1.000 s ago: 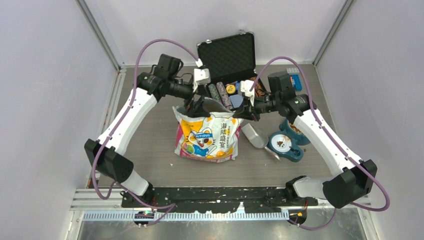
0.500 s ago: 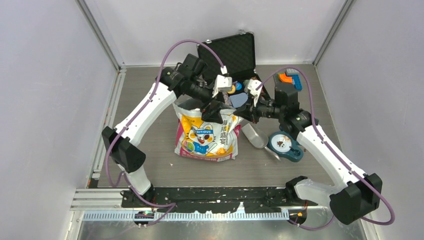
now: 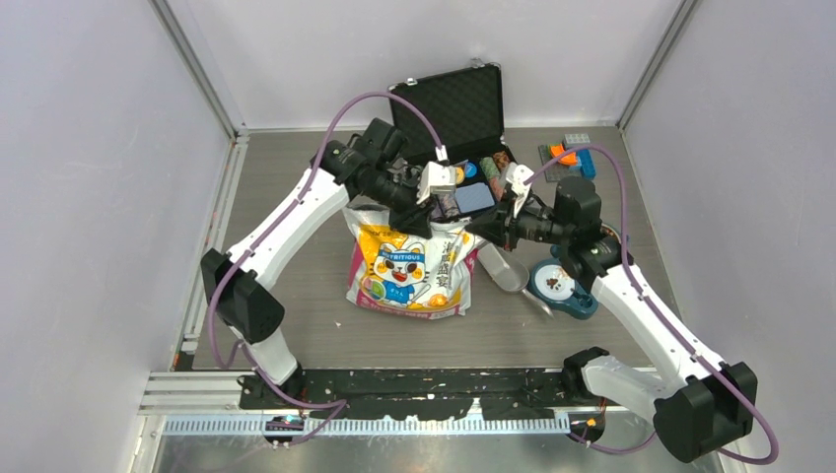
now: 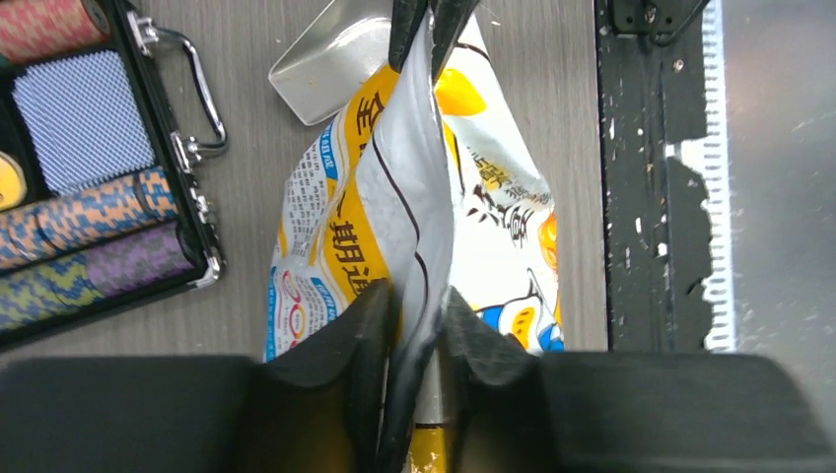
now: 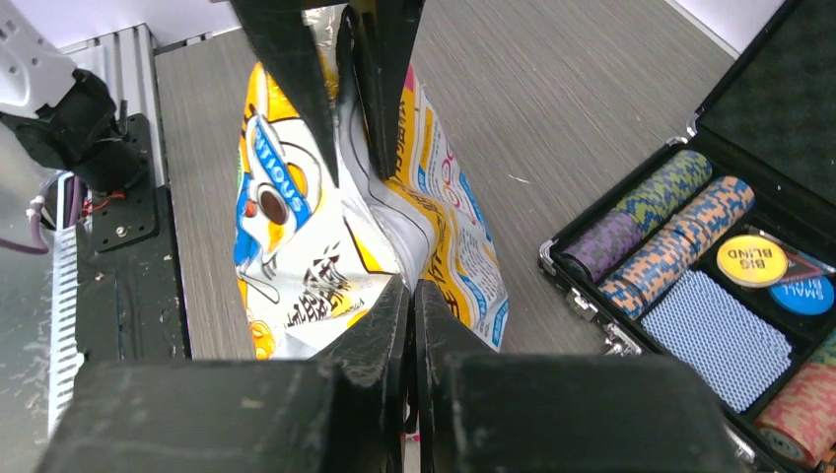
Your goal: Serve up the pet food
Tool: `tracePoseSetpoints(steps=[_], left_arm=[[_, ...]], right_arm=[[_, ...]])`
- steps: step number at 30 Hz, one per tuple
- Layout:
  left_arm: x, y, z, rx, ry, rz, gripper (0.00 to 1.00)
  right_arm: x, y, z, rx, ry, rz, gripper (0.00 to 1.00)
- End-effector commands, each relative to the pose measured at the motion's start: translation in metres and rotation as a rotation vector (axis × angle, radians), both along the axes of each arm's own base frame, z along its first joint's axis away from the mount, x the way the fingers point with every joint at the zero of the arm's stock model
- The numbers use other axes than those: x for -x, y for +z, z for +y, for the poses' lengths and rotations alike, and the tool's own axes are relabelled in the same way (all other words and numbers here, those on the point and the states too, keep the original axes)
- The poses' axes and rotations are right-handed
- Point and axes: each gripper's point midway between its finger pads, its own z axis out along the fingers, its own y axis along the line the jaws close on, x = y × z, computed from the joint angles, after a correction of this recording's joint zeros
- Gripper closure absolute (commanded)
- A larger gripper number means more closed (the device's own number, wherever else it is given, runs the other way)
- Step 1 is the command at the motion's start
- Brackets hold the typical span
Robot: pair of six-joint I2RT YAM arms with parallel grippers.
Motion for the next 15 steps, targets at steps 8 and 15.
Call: tracePoseSetpoints(steps=[8, 15], left_arm=[[0.000, 0.043, 0.018, 0.069, 0.190, -0.116, 1.00], [-0.005, 0.073, 0.022, 0.179, 0.364, -0.186, 1.00]], right_arm=[[0.052, 0.053, -0.004, 0.053, 0.310, -0.304, 0.85], [0.046, 0.036, 0.002, 0.080, 0.282, -0.282, 0.26]])
